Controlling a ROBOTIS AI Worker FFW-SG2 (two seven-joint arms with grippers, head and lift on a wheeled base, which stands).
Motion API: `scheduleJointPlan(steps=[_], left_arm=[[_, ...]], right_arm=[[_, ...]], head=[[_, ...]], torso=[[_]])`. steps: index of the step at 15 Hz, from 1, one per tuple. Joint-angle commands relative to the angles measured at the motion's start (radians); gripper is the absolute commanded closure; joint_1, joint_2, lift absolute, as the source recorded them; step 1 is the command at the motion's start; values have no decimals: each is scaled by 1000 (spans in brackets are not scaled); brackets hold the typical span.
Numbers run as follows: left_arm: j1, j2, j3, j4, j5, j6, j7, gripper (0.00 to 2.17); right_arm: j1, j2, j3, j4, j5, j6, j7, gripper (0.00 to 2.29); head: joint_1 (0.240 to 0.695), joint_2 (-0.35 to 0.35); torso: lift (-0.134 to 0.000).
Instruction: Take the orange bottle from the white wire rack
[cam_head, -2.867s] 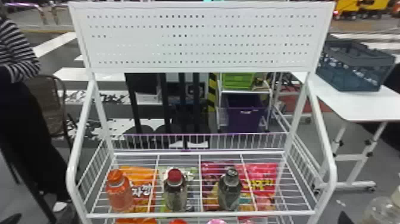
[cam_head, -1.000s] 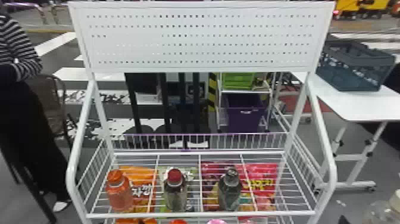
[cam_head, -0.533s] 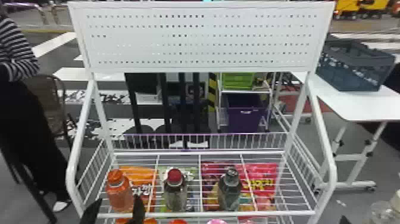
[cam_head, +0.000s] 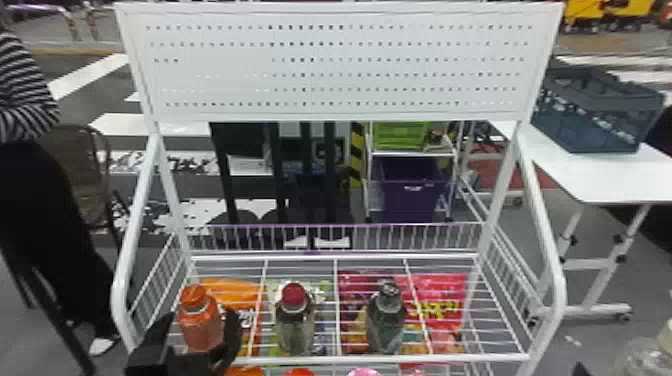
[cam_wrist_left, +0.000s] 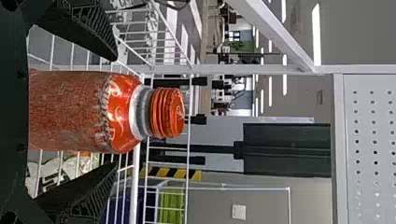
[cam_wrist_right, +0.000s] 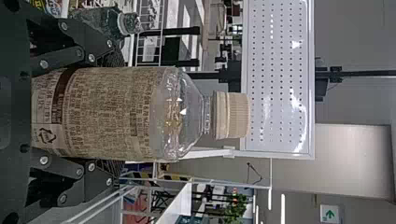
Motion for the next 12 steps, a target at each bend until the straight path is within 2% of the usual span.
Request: scheduleJointPlan(steps=[1,2,3,6,7,9,12], left_arm=[[-18,4,1,21,1,8,-3,97],[-20,5,3,22,4,11,-11,228],[-20,5,4,19,10,36,-17,508],[-14,5,4,7,20,36,-9,1855],[-6,5,4,-11,20,42,-5,2078],[28,16,4,-82,20,73,0,2098],[117,25,17,-295,20,242,26,2098]], right_arm=[[2,1,-5,1,-1,0,0,1035],[2,1,-7,1,-1,0,0,1035],[2,1,-7,1,-4,0,0,1035],[2,1,-7,1,-6,0,0,1035],[2,1,-7,1,-6,0,0,1035],[2,1,-7,-3,-4,3,0,1035],[-2,1,-5,-11,-3,15,0,1035]], head=[[499,0],[499,0],[499,0],[499,0],[499,0],[499,0],[499,0]], torso=[[0],[0],[0],[0],[0],[0],[0]])
